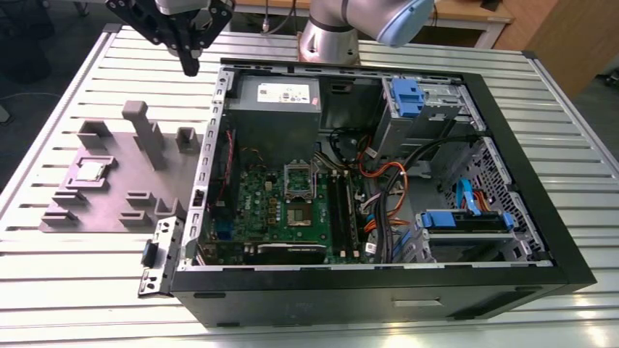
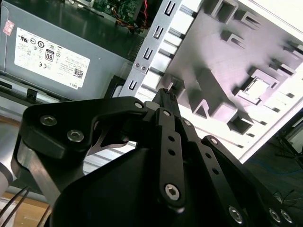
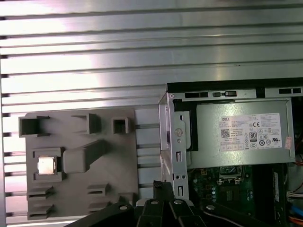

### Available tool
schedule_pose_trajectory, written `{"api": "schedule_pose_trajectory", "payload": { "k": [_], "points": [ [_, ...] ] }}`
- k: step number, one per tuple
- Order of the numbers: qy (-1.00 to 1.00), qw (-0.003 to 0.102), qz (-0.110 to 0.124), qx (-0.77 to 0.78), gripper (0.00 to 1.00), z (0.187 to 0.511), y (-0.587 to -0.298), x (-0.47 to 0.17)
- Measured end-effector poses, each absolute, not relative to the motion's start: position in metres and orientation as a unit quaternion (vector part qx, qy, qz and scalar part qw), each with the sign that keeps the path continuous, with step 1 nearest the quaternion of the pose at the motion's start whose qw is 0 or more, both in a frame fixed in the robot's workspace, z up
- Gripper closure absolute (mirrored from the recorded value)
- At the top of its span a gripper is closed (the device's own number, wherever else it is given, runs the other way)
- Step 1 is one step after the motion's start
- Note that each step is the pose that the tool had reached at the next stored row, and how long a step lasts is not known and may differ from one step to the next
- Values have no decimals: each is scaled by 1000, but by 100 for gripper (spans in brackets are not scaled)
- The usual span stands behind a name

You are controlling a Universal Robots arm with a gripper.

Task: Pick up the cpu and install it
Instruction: 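Reach for the cpu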

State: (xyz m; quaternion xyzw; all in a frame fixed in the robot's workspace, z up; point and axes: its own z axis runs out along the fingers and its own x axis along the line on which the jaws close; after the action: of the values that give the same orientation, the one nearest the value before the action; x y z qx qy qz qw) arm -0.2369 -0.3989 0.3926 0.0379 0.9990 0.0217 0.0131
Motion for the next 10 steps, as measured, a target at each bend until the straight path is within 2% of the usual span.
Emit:
{"api": "schedule_pose_trajectory", "payload": {
  "k": [10],
  "points": [
    [999,13,22,38,89,393,-399,-242]
  ]
}}
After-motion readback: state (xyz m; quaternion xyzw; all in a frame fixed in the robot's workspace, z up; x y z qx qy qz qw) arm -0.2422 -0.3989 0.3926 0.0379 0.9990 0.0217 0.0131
